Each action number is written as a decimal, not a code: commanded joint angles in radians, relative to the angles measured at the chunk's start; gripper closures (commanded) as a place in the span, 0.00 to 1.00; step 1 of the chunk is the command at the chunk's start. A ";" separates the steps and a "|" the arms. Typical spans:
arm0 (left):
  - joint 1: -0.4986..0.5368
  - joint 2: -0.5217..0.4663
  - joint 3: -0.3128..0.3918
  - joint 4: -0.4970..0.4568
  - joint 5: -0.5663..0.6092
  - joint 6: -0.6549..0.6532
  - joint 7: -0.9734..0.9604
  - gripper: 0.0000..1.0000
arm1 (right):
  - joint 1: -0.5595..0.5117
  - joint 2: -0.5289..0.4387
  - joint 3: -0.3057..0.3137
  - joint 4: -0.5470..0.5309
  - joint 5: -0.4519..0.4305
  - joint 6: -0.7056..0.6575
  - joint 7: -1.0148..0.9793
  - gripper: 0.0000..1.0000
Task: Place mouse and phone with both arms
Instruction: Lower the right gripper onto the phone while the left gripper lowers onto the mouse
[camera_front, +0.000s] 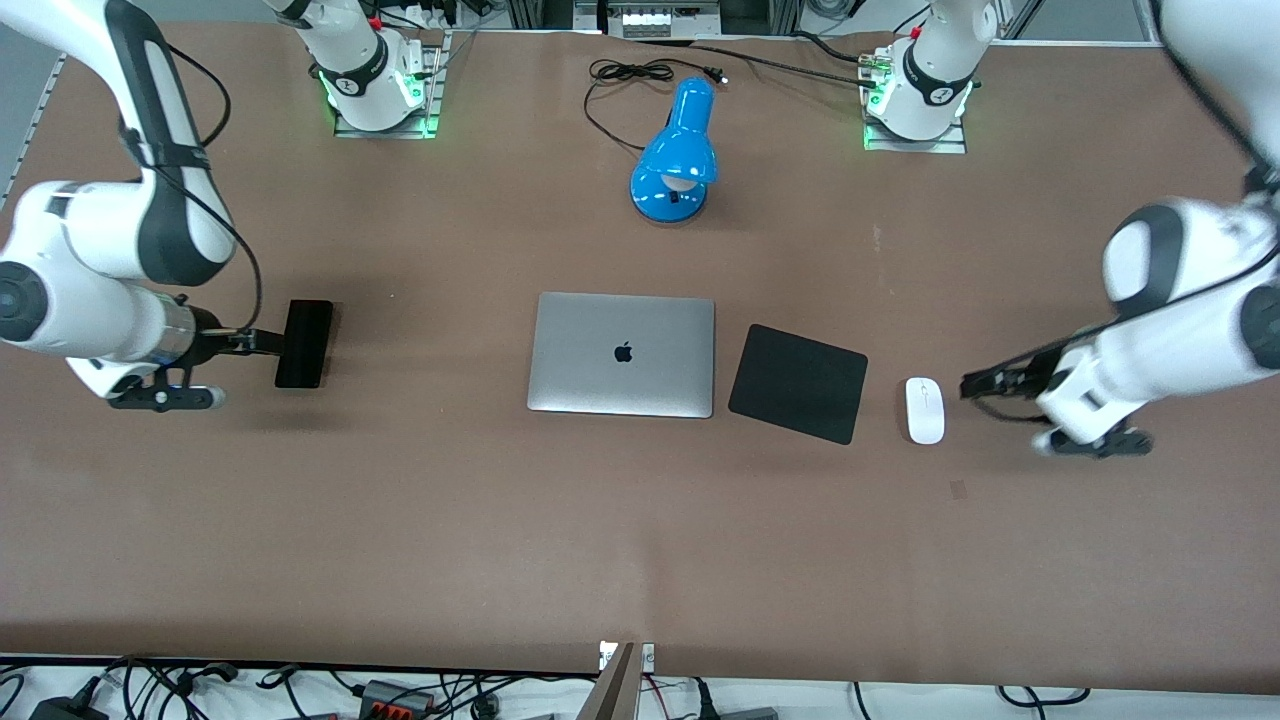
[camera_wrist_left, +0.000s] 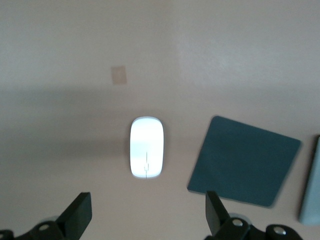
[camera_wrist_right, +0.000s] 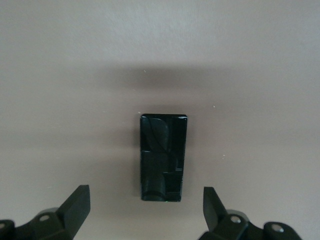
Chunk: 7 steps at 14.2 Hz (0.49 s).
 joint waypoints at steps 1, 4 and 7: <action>-0.038 0.056 -0.003 0.053 0.129 0.021 -0.022 0.00 | -0.002 -0.020 -0.003 -0.106 -0.042 0.116 0.003 0.00; -0.030 0.075 -0.003 0.034 0.131 0.028 -0.007 0.00 | -0.005 0.030 -0.005 -0.136 -0.042 0.190 0.046 0.00; -0.057 0.092 -0.005 0.020 0.133 0.026 -0.019 0.00 | -0.007 0.053 -0.005 -0.181 -0.042 0.268 0.129 0.00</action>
